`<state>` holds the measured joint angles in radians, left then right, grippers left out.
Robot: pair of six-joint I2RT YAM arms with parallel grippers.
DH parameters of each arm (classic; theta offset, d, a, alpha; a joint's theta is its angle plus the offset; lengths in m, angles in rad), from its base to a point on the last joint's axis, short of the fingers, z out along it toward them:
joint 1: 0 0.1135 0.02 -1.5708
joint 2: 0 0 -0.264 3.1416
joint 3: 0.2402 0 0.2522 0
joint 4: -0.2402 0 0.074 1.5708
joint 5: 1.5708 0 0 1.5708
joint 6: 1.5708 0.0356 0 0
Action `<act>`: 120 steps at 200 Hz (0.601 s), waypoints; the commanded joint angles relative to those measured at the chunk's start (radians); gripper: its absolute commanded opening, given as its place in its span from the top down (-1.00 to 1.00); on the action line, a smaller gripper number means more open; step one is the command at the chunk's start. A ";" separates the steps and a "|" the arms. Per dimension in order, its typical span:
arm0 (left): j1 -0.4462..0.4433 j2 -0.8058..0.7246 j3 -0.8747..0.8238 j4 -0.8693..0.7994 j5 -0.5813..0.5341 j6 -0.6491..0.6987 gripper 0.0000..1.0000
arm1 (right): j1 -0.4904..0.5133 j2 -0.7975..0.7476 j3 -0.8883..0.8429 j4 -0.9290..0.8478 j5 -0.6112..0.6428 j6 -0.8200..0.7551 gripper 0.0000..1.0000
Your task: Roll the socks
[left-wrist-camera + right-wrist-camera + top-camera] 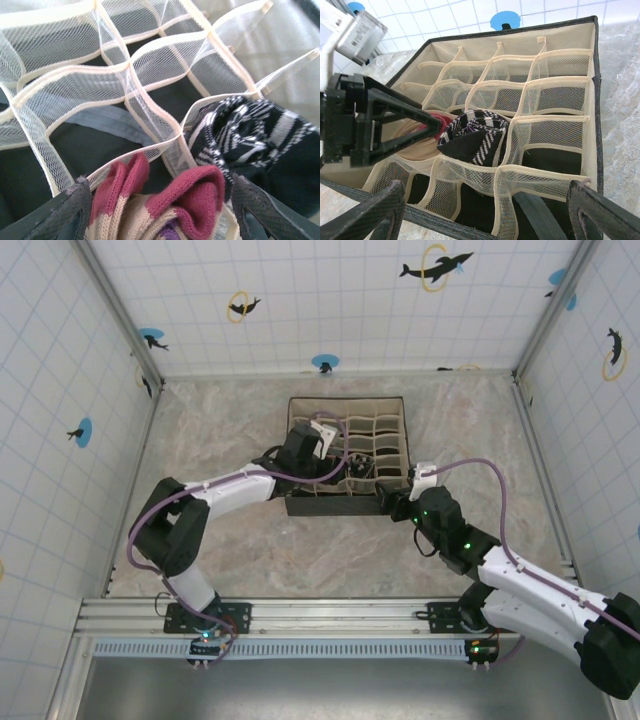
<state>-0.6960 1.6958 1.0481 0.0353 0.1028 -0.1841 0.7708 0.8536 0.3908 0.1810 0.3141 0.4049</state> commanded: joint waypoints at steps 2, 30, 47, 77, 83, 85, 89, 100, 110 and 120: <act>-0.003 -0.036 0.066 -0.030 0.027 -0.007 -0.58 | -0.005 0.000 -0.012 0.000 0.000 0.009 -0.71; -0.002 -0.044 0.117 -0.074 0.019 -0.046 -0.72 | -0.005 0.006 -0.002 -0.006 -0.050 0.006 -0.71; 0.001 -0.045 0.165 -0.137 -0.012 -0.061 -0.81 | 0.005 0.025 0.018 -0.017 -0.169 -0.026 -0.72; 0.027 -0.080 0.179 -0.193 -0.065 -0.122 -0.95 | 0.108 0.060 0.017 -0.024 -0.162 -0.049 -0.80; 0.041 -0.087 0.176 -0.200 -0.069 -0.143 -0.95 | 0.133 0.067 0.005 -0.009 -0.147 -0.049 -0.80; 0.048 -0.089 0.176 -0.204 -0.066 -0.149 -0.95 | 0.140 0.070 0.001 -0.002 -0.141 -0.049 -0.81; 0.059 -0.092 0.175 -0.209 -0.059 -0.161 -0.95 | 0.156 0.074 -0.010 0.013 -0.131 -0.045 -0.81; 0.090 -0.110 0.163 -0.219 -0.057 -0.189 -0.94 | 0.186 0.095 -0.046 0.071 -0.109 -0.033 -0.83; 0.113 -0.135 0.140 -0.221 -0.091 -0.213 -0.95 | 0.201 0.125 -0.073 0.128 -0.102 -0.010 -0.83; 0.137 -0.162 0.112 -0.215 -0.102 -0.216 -0.95 | 0.212 0.165 -0.084 0.171 -0.104 0.011 -0.83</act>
<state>-0.6147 1.6062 1.1973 -0.1371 0.0578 -0.3294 0.9585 0.9508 0.3592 0.2298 0.1856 0.3779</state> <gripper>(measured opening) 0.975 0.912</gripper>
